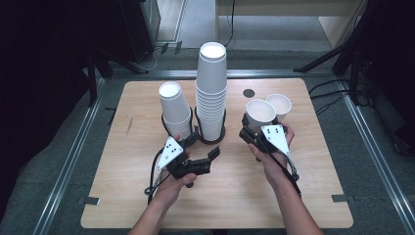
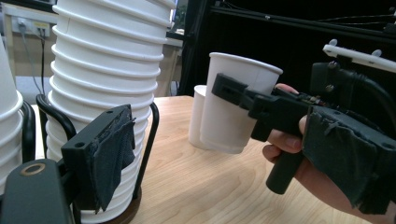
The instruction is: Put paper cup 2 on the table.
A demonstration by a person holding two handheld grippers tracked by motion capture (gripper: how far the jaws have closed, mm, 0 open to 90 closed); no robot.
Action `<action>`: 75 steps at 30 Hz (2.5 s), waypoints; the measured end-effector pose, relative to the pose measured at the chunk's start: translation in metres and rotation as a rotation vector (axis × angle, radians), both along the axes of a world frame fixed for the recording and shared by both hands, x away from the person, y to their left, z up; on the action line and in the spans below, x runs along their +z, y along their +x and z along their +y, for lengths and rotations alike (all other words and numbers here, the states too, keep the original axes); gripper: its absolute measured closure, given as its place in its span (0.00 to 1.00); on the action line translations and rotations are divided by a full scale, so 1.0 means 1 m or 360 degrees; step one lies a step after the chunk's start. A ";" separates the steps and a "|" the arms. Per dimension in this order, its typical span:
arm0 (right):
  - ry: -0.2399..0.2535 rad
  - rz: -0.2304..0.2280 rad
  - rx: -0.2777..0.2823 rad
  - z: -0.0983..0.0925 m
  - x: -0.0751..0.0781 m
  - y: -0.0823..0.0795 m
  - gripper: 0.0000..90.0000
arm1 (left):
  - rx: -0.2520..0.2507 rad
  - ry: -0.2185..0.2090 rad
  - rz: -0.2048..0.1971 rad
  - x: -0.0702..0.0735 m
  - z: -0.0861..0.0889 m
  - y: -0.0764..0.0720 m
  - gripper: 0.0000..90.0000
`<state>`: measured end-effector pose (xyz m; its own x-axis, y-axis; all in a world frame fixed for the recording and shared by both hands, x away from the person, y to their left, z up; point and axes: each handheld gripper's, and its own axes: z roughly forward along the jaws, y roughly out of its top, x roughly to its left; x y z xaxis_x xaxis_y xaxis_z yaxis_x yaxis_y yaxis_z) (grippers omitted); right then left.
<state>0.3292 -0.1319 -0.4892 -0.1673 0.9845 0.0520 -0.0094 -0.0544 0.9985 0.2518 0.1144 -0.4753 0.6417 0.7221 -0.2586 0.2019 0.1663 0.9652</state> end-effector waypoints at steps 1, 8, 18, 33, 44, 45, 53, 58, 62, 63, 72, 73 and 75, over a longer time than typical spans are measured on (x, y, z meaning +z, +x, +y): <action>-0.0028 -0.0008 0.0001 0.001 -0.002 0.001 0.15 | 0.0000 -0.0002 0.0002 0.000 0.000 0.000 0.11; -0.0110 -0.0029 0.0002 0.002 -0.015 0.007 0.15 | 0.0002 -0.0002 -0.0001 0.000 0.001 0.000 0.11; -0.0307 -0.0009 0.0026 0.007 -0.036 0.010 0.15 | 0.0005 0.0014 0.0013 -0.001 0.000 0.000 0.13; -0.0313 0.0087 0.0017 0.002 -0.049 0.019 0.14 | -0.0005 0.0015 0.0036 -0.002 0.000 0.001 0.12; -0.0338 0.0111 0.0032 0.004 -0.052 0.020 0.14 | 0.0004 0.0049 0.0052 -0.003 0.000 0.002 0.12; -0.0340 0.0111 0.0033 0.004 -0.053 0.020 0.14 | 0.0007 0.0059 0.0056 -0.003 0.000 0.003 0.12; -0.0355 0.0131 0.0045 0.005 -0.055 0.019 0.14 | 0.0081 0.0051 0.0048 -0.002 0.001 0.005 0.11; -0.0378 0.0141 0.0059 0.006 -0.056 0.018 0.13 | 0.0105 0.0056 0.0082 -0.001 0.007 0.006 0.11; -0.0371 0.0149 0.0058 0.005 -0.057 0.019 0.13 | 0.0174 0.0107 0.0088 -0.003 0.013 0.007 0.11; -0.0371 0.0152 0.0059 0.005 -0.058 0.019 0.13 | 0.0173 0.0110 0.0096 -0.004 0.014 0.007 0.12; -0.0358 0.0167 0.0073 -0.001 -0.059 0.017 0.12 | 0.0225 0.0220 0.0179 -0.006 0.032 0.005 0.09; -0.0356 0.0177 0.0075 -0.002 -0.059 0.017 0.11 | 0.0234 0.0214 0.0181 -0.006 0.034 0.004 0.09; -0.0359 0.0197 0.0089 -0.003 -0.059 0.016 0.06 | 0.0248 0.0209 0.0187 -0.005 0.036 0.003 0.08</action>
